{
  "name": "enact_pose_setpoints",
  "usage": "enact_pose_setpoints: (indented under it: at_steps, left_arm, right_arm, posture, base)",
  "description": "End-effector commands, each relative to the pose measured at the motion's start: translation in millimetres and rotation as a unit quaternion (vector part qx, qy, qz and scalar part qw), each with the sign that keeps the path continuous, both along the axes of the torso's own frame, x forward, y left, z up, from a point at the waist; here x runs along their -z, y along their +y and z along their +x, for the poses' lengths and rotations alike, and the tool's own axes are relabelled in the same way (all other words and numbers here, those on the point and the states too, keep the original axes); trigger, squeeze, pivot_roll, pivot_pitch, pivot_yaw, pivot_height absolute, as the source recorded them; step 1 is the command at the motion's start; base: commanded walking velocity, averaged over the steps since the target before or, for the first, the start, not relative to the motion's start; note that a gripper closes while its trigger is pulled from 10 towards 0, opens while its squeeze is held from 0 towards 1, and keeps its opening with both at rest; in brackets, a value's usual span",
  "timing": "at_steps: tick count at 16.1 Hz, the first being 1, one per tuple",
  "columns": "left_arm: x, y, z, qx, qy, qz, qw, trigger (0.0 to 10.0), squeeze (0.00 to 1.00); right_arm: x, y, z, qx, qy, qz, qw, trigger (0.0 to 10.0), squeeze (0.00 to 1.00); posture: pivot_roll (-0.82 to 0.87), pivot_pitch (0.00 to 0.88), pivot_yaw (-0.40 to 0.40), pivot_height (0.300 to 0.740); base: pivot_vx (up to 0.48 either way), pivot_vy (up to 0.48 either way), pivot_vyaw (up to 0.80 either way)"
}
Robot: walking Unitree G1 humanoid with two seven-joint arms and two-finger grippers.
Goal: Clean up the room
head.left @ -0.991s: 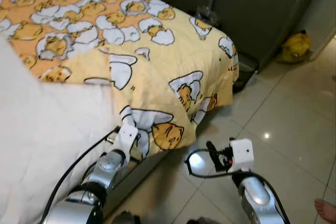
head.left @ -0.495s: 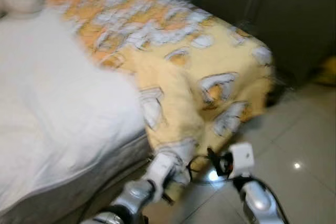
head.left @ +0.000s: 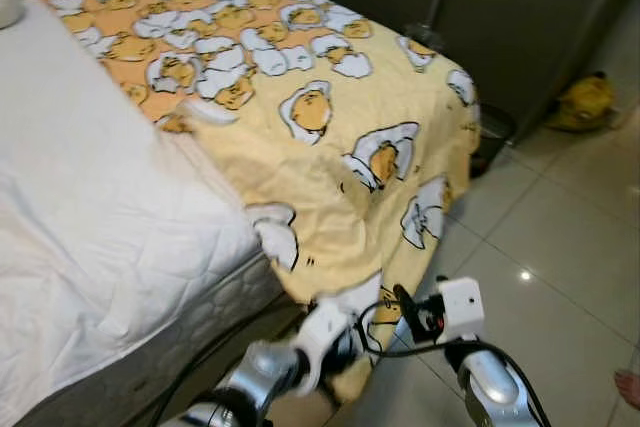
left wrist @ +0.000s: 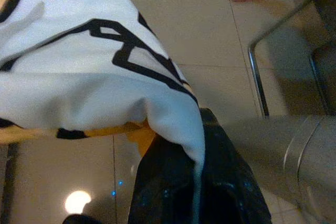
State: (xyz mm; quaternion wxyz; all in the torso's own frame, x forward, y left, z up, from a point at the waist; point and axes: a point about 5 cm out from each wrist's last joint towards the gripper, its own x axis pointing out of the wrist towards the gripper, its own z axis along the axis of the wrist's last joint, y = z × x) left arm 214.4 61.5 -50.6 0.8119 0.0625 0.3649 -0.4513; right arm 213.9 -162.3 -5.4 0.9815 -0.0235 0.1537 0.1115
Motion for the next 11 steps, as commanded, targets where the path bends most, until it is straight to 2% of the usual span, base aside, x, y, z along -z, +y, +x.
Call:
enact_pose_setpoints:
  at_steps: [1,2,3,5,6,9,11]
  left_arm:
    - [-5,2.5,8.0,-0.006,-0.030,0.004,1.000,10.0,0.00]
    - [-8,11.6,16.9,-0.056,-0.056,0.011,0.997,10.0,0.00]
    - [-12,24.2,26.7,-0.129,-0.077,0.008,0.989,10.0,0.00]
    - [-16,29.3,32.8,-0.169,-0.095,0.002,0.981,10.0,0.00]
    - [-17,29.4,33.2,-0.172,-0.098,0.003,0.980,10.0,0.00]
    - [-17,25.2,32.3,-0.172,-0.106,0.007,0.979,10.0,0.00]
    - [-13,23.0,27.9,-0.166,-0.093,0.006,0.982,10.0,0.00]
  right_arm:
    - [-4,-3.9,1.1,0.000,-0.008,-0.006,1.000,10.0,0.00]
    - [-3,-5.1,-0.4,0.001,-0.005,-0.006,1.000,10.0,0.00]
    - [-2,-4.1,-1.7,0.000,-0.002,-0.005,1.000,10.0,0.00]
    - [-1,-2.3,-0.7,-0.003,-0.001,-0.004,1.000,10.0,0.00]
    - [-2,-1.4,0.4,-0.005,-0.001,-0.003,1.000,10.0,0.00]
    - [-2,-1.1,3.0,-0.008,-0.002,-0.003,1.000,10.0,0.00]
    - [-2,-2.2,1.6,-0.007,-0.001,-0.004,1.000,10.0,0.00]
  posture:
    - [-0.04,0.044,-0.034,0.740]
    - [-0.04,0.048,-0.037,0.740]
    - [-0.03,0.052,-0.041,0.740]
    - [-0.02,0.052,-0.046,0.740]
    - [-0.02,0.052,-0.046,0.740]
    - [-0.02,0.052,-0.049,0.740]
    - [-0.02,0.054,-0.047,0.740]
  base:
    - [0.000,0.000,0.00]
    - [0.000,0.000,0.00]
    - [0.000,0.000,0.00]
    - [0.000,0.000,0.00]
    - [0.000,0.000,0.00]
    - [-0.346,0.000,0.00]
    - [0.000,0.000,0.00]
